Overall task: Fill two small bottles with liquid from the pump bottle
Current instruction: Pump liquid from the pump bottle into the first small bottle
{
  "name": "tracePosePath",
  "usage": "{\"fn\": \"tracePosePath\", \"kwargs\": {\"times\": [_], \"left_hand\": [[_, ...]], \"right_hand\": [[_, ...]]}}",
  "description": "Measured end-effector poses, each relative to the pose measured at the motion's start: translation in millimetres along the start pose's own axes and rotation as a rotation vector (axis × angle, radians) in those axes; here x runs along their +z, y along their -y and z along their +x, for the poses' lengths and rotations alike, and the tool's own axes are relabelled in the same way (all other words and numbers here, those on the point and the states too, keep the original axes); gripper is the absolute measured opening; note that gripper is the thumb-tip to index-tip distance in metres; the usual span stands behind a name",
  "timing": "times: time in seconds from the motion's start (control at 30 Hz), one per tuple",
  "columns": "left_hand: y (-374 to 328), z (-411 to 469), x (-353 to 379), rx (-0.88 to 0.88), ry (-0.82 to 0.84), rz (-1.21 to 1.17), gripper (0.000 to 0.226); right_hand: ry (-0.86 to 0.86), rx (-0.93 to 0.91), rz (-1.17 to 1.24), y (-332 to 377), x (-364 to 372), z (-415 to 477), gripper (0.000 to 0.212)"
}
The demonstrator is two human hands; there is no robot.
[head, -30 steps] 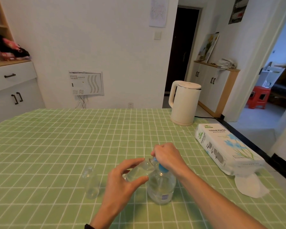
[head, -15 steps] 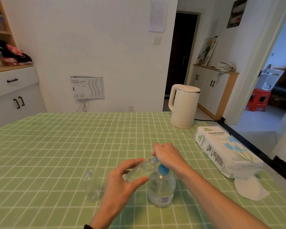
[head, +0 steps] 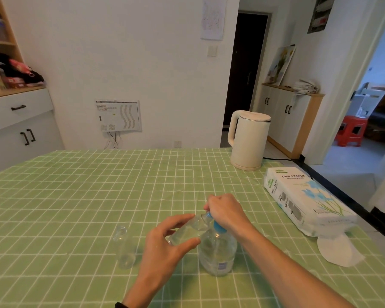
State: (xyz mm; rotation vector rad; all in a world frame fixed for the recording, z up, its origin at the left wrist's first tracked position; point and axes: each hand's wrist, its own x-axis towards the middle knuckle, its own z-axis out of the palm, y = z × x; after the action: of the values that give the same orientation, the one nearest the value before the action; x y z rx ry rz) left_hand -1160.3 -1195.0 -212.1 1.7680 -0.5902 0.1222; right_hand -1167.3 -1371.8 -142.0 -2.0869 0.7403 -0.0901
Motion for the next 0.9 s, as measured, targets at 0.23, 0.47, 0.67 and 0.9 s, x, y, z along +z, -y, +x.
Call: {"fn": "tracePosePath", "kwargs": {"times": [0.23, 0.47, 0.67, 0.9], "left_hand": [[-4, 3, -2, 0.001, 0.001, -0.015, 0.049], [-3, 3, -2, 0.004, 0.003, -0.007, 0.049], [2, 1, -1, -0.007, 0.008, 0.002, 0.049], [1, 0, 0, -0.009, 0.001, -0.004, 0.049]], "right_hand": [[0.024, -0.011, 0.007, 9, -11, 1, 0.048], [0.007, -0.018, 0.008, 6, -7, 4, 0.046], [-0.008, -0.025, 0.019, -2, 1, 3, 0.04], [-0.016, -0.016, 0.019, -1, 0, 1, 0.04]]}}
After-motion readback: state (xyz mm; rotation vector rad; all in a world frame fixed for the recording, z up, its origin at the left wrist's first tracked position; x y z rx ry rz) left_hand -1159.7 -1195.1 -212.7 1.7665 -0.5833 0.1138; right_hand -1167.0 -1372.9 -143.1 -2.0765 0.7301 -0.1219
